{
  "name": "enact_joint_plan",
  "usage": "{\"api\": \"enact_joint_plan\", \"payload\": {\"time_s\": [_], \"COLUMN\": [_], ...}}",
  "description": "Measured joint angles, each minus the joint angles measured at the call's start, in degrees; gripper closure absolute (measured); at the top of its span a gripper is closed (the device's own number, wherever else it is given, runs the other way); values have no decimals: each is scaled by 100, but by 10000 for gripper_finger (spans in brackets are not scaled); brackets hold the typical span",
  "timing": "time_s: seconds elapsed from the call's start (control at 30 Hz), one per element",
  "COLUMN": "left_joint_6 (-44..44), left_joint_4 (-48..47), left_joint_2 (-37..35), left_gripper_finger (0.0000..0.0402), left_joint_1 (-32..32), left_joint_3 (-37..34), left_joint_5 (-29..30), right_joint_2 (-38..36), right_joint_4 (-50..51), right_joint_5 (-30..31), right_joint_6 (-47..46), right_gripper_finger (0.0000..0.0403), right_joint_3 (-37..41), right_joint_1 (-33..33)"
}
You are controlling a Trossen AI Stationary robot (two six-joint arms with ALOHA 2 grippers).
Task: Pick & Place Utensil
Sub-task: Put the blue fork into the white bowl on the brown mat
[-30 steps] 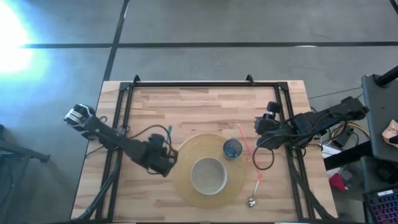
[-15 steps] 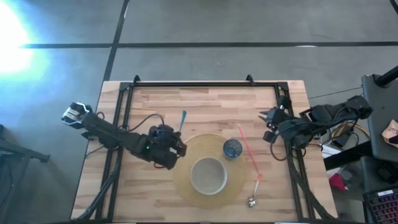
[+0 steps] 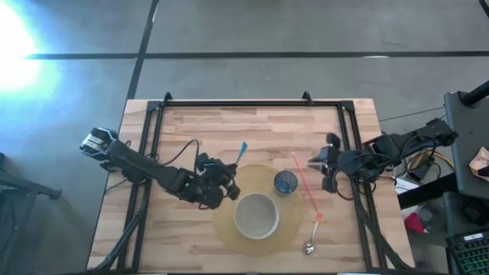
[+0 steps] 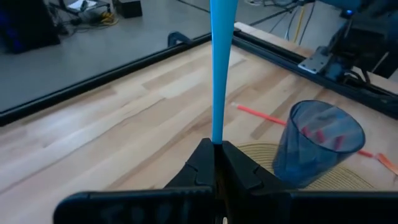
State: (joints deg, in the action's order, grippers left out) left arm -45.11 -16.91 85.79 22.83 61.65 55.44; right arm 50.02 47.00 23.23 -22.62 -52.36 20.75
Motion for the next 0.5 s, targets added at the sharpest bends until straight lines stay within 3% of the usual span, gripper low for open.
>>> {"api": "enact_joint_plan", "payload": {"time_s": [0.2,0.5], "left_joint_6": [174,572], "left_joint_4": [99,535], "left_joint_2": [141,315], "left_gripper_finger": [398,399], "left_joint_1": [23,50], "left_joint_3": [2,2], "left_joint_5": [-19,-27], "right_joint_2": [33,468], "right_joint_4": [-1139,-2763], "right_joint_5": [-662,-827], "right_joint_6": [65,1140], "right_gripper_finger": [335,335], "right_joint_3": [153,473], "right_joint_1": [9,74]}}
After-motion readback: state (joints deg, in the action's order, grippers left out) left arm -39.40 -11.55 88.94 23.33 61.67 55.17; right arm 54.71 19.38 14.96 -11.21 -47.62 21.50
